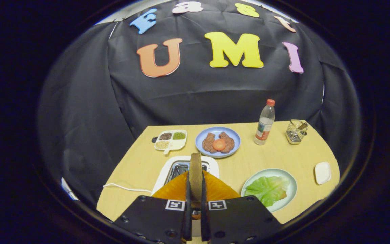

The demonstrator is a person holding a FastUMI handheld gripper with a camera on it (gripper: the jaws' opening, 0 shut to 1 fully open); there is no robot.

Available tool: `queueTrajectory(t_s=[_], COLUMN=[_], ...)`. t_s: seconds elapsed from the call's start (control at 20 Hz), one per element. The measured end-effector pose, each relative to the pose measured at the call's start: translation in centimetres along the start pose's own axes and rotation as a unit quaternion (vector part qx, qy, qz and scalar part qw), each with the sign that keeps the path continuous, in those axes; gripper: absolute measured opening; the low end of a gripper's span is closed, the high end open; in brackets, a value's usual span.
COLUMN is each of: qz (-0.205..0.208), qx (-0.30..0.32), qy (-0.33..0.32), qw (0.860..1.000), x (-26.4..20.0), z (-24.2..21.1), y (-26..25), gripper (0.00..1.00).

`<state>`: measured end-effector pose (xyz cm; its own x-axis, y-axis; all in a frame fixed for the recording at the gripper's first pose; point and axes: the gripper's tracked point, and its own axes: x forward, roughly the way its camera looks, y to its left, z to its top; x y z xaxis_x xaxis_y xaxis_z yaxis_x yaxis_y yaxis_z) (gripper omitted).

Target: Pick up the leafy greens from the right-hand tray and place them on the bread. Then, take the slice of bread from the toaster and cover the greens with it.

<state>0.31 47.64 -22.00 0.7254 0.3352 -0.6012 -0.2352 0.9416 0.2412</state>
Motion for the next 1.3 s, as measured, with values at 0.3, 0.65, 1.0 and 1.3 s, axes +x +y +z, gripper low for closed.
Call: queueTrajectory(t_s=[0.3,0.65,1.0,1.3], qz=[0.035,0.007,-0.022,-0.004], qx=[0.035,0.036,0.025,0.007], qy=[-0.033,-0.063,-0.024,0.015], qw=[0.998,0.997,0.999,1.0], x=[-4.0,-6.3,-3.4,0.3], z=[4.7,7.1,2.0,-2.8], y=[-1.3,-8.9,-15.6,-17.2], gripper=[0.1,0.1,0.1,0.11])
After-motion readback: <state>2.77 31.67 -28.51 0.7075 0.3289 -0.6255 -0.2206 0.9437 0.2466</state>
